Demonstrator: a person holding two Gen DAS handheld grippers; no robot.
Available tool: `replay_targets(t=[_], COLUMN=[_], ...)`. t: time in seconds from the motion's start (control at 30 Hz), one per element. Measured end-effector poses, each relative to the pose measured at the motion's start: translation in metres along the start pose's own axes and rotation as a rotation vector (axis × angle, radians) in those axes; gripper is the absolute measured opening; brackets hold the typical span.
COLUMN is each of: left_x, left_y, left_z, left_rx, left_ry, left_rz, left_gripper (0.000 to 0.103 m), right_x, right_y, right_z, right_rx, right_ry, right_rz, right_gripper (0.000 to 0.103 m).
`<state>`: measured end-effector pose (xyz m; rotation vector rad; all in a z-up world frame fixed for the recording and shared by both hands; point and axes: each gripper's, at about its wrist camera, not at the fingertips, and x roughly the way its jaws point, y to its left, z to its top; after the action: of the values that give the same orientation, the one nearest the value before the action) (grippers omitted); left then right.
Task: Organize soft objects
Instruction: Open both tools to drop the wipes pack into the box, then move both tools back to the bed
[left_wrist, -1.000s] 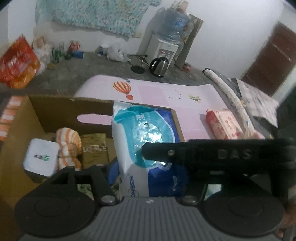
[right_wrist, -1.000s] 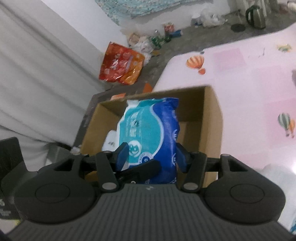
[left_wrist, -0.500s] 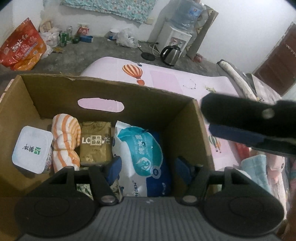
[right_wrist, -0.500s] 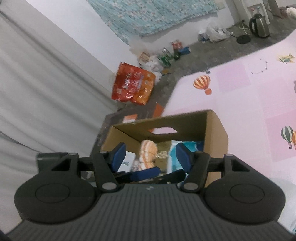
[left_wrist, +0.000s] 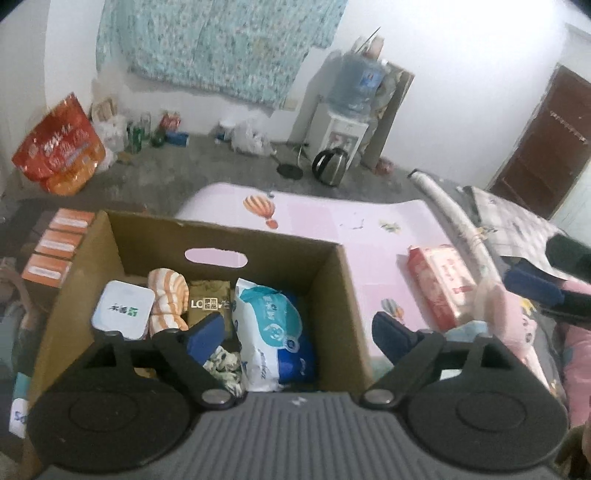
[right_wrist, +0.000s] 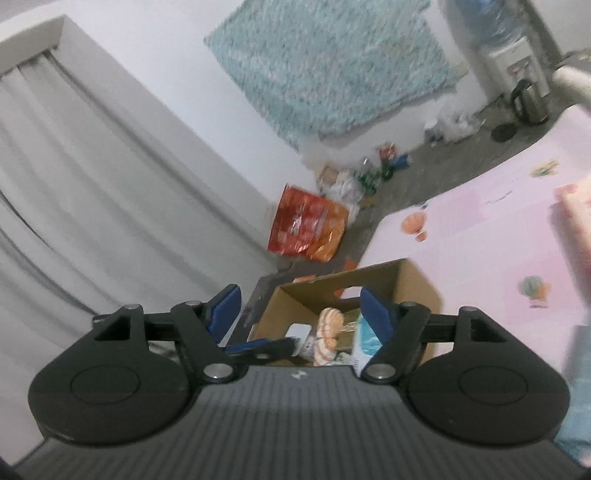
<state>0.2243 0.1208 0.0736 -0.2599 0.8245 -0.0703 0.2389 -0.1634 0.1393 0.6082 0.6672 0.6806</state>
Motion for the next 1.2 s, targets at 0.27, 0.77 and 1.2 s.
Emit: replay_targets(t=[0.27,0.77,1.2], left_x=[-0.067,-0.03,0.128], left_y=[-0.05,-0.192,-0.265], left_z=[-0.043,-0.103,-0.075], left_rx=[0.124,0.375,0.349], left_ry=[-0.075,0.039,0.364], left_rz=[-0.082,-0.244,-0.174], left_gripper=[0.099,0.103,0.103], right_x=[-0.119,-0.186,-0.162], right_y=[-0.047,-0.169,-0.215], right_z=[-0.044,-0.161,-0.172], right_rx=[0.028,0.301,0.304], right_ry=[-0.095,-0.168,-0.148], right_rz=[-0.159,-0.291,-0.351], right_gripper=[0.078,0.079,0.079])
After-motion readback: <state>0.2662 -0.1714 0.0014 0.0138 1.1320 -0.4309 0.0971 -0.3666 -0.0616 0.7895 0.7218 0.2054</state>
